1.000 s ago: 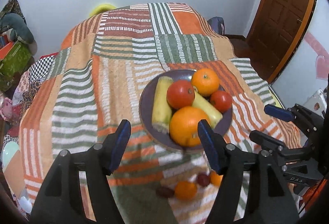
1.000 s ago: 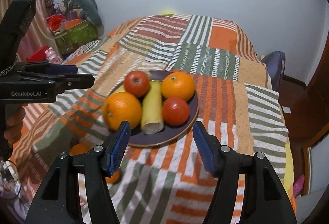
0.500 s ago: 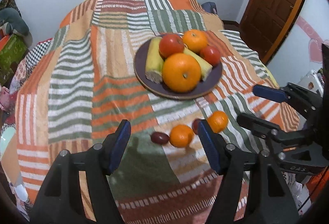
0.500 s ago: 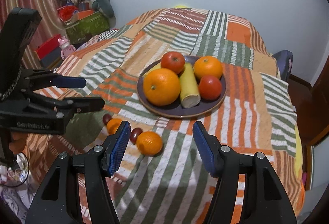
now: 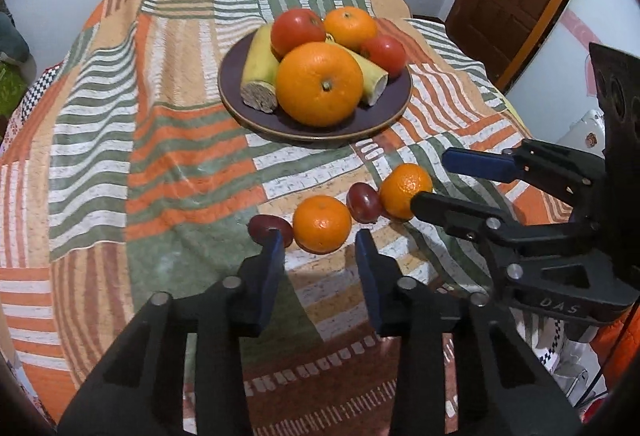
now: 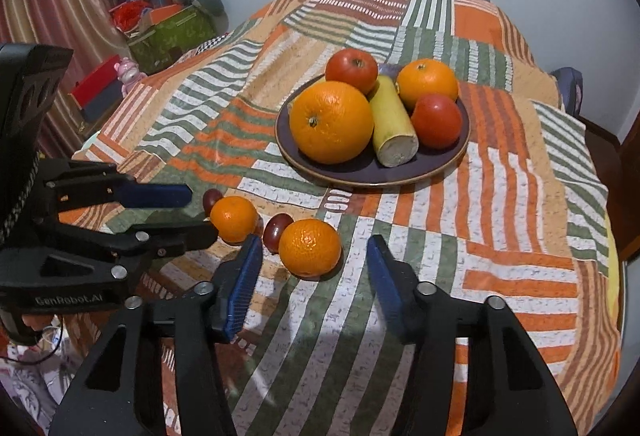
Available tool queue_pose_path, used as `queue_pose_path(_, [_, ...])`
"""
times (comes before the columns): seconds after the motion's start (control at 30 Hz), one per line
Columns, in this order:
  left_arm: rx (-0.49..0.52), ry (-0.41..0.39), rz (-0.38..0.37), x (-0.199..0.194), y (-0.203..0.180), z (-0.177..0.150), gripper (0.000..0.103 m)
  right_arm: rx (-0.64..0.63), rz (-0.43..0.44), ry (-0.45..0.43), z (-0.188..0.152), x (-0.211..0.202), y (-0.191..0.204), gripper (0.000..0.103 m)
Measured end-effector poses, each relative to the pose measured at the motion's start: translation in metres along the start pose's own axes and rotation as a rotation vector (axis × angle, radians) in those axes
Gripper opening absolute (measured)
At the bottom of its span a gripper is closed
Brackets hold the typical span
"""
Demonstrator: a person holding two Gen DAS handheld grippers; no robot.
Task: Organize fruits
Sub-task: 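Grasp a tangerine with the left tool while the right tool grasps another tangerine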
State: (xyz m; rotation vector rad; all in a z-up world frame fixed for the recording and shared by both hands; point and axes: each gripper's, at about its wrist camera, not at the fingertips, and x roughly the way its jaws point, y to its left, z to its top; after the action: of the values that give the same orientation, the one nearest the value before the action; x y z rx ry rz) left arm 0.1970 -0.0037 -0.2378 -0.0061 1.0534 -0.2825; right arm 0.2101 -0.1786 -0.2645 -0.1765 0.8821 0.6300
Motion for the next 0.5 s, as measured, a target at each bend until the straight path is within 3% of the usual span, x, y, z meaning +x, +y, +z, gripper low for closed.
queue_pose_path(0.5, [0.029, -0.014, 0.027, 0.016, -0.006, 0.014, 0.034, -0.006, 0.057, 0.041, -0.002, 0.019, -0.004, 0.035])
